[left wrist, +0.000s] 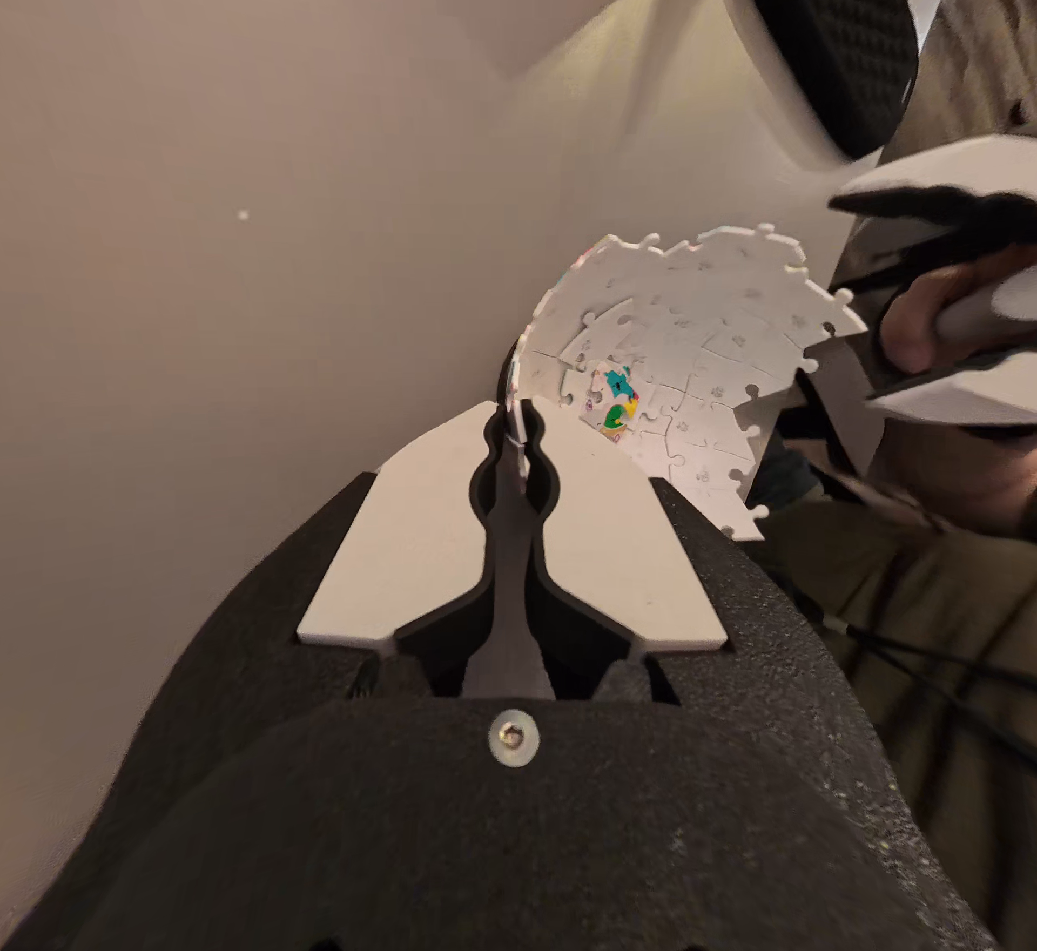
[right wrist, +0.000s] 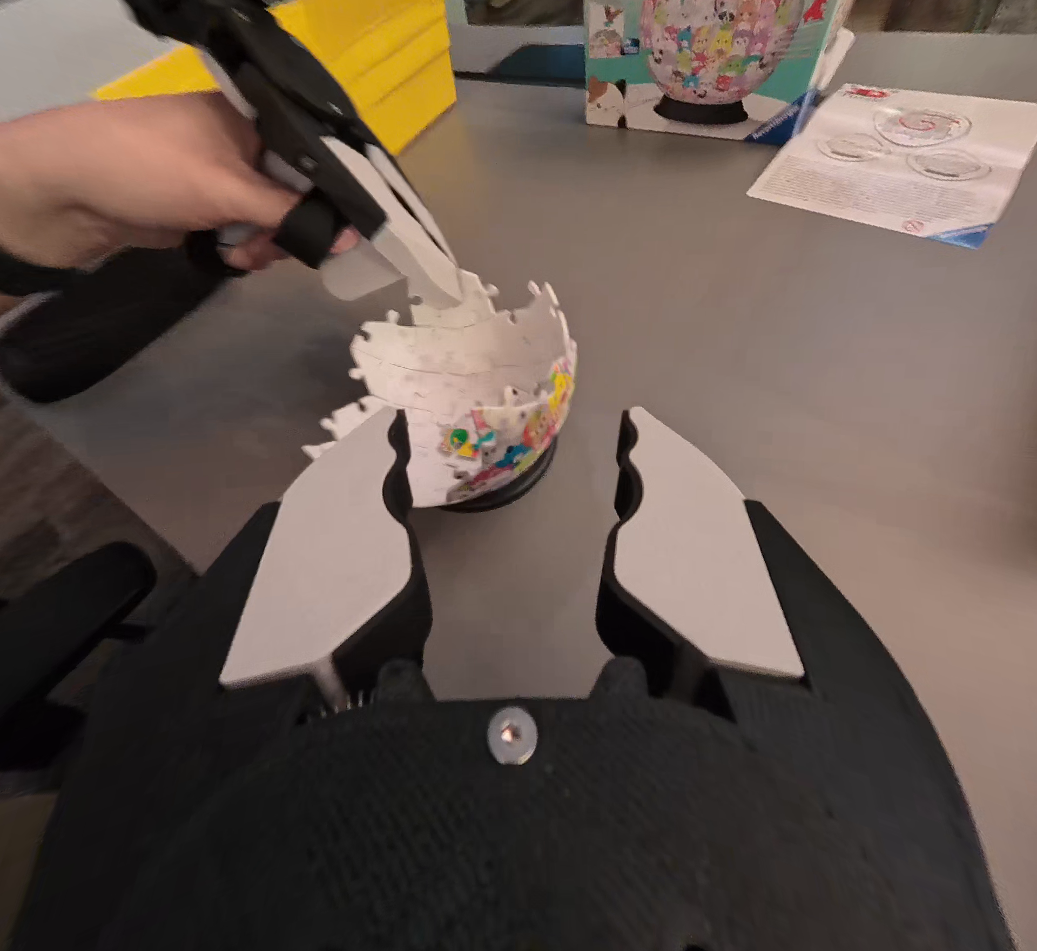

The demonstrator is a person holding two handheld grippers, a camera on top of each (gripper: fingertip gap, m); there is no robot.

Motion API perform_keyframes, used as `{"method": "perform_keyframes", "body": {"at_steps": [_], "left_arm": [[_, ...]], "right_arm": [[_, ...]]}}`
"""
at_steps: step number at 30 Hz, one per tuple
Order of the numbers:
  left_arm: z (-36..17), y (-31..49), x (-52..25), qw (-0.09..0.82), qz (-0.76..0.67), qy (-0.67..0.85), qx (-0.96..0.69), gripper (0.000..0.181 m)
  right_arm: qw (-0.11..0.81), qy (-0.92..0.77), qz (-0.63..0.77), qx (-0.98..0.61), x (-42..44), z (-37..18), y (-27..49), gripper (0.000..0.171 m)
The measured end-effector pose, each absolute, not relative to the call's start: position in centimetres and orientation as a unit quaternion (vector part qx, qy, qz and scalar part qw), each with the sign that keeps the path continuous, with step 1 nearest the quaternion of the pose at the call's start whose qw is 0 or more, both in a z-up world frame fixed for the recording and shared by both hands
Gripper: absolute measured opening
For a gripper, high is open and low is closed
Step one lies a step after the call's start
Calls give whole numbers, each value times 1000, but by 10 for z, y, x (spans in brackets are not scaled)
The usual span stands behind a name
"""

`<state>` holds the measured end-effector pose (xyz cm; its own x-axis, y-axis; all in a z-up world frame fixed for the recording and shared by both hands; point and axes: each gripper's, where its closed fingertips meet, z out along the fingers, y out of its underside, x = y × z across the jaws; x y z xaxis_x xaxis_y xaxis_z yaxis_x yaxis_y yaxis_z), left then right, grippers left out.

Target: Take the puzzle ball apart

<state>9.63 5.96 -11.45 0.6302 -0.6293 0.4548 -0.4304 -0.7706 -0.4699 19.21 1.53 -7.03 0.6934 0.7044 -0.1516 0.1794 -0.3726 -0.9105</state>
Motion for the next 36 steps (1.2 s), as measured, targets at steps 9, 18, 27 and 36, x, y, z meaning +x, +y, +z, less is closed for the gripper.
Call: {"method": "perform_keyframes", "body": {"at_steps": [9, 18, 27, 36], "left_arm": [[-114, 38, 81, 191, -351, 212, -892, 9], [-115, 30, 80, 164, -443, 179, -863, 12], [-108, 28, 80, 134, -535, 135, -823, 21], [-95, 25, 63, 207, -426, 177, -863, 50]], "right_arm": [[473, -251, 248, -807, 178, -106, 28, 38], [457, -255, 269, -808, 180, -109, 32, 17], [457, -258, 264, -809, 179, -110, 34, 17], [480, -269, 228, -803, 180, -103, 33, 17]]}}
